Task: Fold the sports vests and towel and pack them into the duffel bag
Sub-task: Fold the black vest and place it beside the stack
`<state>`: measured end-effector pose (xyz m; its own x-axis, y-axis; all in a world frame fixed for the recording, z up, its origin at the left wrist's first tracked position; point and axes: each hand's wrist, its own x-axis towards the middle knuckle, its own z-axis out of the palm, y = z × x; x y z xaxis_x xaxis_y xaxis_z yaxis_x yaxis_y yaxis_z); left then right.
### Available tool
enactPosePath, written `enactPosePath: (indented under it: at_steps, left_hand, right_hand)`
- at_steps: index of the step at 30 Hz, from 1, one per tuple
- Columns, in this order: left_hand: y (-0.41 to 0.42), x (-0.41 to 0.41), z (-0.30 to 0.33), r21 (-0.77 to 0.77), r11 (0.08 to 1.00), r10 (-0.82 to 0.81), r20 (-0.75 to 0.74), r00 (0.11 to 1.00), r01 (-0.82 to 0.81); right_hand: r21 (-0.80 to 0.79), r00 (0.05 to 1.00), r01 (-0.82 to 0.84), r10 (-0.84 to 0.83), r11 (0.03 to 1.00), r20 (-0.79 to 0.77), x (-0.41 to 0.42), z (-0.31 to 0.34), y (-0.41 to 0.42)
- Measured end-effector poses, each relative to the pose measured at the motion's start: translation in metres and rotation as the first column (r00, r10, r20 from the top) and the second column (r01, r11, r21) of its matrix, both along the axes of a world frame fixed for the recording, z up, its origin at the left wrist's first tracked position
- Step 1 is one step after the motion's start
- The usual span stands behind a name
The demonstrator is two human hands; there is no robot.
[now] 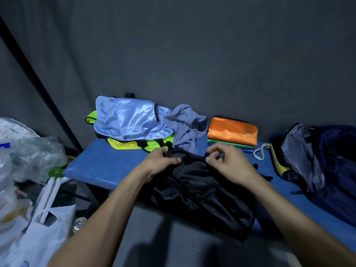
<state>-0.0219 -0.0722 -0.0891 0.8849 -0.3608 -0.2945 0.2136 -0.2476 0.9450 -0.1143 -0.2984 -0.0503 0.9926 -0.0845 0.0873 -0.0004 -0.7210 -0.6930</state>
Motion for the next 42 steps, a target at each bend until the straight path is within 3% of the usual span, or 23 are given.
enactPosePath:
  at_steps: [3,7,12,16,21,32,37,42]
  left_hand:
    - [-0.003,0.0,-0.008,0.119,0.99,0.055,0.13,0.99,-0.071]
    - [-0.003,0.0,-0.018,0.116,0.987,0.087,0.195,0.977,-0.111]
    - [-0.006,-0.004,-0.015,0.017,0.995,0.093,0.159,0.983,-0.096]
    - [-0.006,-0.006,-0.018,0.028,0.987,0.149,0.237,0.96,-0.16]
    - [-0.005,0.002,-0.018,0.099,0.988,0.075,0.368,0.927,-0.119]
    - [-0.015,0.01,-0.016,0.316,0.93,0.06,0.376,0.925,-0.189]
    - [-0.012,0.007,-0.011,0.425,0.887,-0.024,0.43,0.903,-0.179]
    - [-0.01,0.007,-0.009,0.281,0.939,0.092,0.356,0.93,-0.2]
  right_hand:
    - [-0.309,1.0,-0.014,0.015,0.951,0.003,-0.01,-0.009,-0.036]
    - [-0.522,0.988,-0.044,-0.039,0.852,-0.146,-0.017,-0.024,-0.062]
    - [-0.357,0.991,-0.034,-0.016,0.933,-0.137,-0.022,-0.036,-0.087]
    - [-0.289,0.998,-0.044,0.032,0.956,-0.045,-0.023,-0.039,-0.086]
    - [-0.26,0.997,-0.043,0.058,0.965,0.05,-0.023,-0.037,-0.08]
    - [-0.182,0.992,-0.033,0.054,0.983,0.112,-0.02,-0.043,-0.084]
    - [-0.139,0.993,-0.018,0.034,0.99,0.117,-0.019,-0.045,-0.084]
    - [-0.151,0.996,-0.02,0.032,0.988,0.079,-0.019,-0.048,-0.086]
